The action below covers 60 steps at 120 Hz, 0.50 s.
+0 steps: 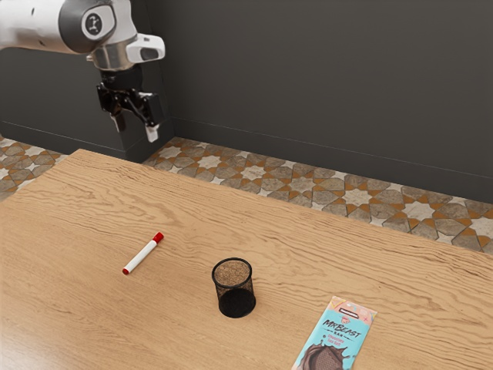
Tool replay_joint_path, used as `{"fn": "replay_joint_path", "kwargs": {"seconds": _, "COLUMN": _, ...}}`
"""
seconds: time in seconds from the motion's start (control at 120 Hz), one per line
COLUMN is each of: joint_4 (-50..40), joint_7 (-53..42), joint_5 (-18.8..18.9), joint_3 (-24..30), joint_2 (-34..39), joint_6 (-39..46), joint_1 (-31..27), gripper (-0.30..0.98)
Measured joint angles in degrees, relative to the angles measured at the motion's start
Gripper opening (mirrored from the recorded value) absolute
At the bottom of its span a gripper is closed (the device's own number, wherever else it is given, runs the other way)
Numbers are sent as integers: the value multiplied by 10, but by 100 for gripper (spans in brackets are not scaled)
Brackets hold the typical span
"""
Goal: Put the marker into the pen holder.
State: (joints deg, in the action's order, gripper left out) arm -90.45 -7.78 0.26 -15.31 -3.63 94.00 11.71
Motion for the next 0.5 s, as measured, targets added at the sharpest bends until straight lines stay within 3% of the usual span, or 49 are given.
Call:
{"fn": "replay_joint_path", "kwargs": {"seconds": 0.167, "joint_4": -21, "joint_7": -10, "joint_5": 0, "joint_3": -13, "joint_2": -11, "joint_6": 11, "joint_1": -5, "gripper": 67}}
{"fn": "replay_joint_path", "kwargs": {"seconds": 0.217, "joint_4": -36, "joint_7": -13, "joint_5": -3, "joint_3": -15, "joint_2": -50, "joint_6": 33, "joint_1": -24, "gripper": 66}}
{"fn": "replay_joint_path", "kwargs": {"seconds": 0.325, "joint_4": -51, "joint_7": -20, "joint_5": -32, "joint_3": -17, "joint_2": -160, "joint_6": 89, "joint_1": -97, "gripper": 45}}
{"fn": "replay_joint_path", "kwargs": {"seconds": 0.5, "joint_4": -83, "joint_7": -33, "joint_5": -54, "joint_3": -15, "joint_2": -208, "joint_6": 171, "joint_1": -117, "gripper": 23}}
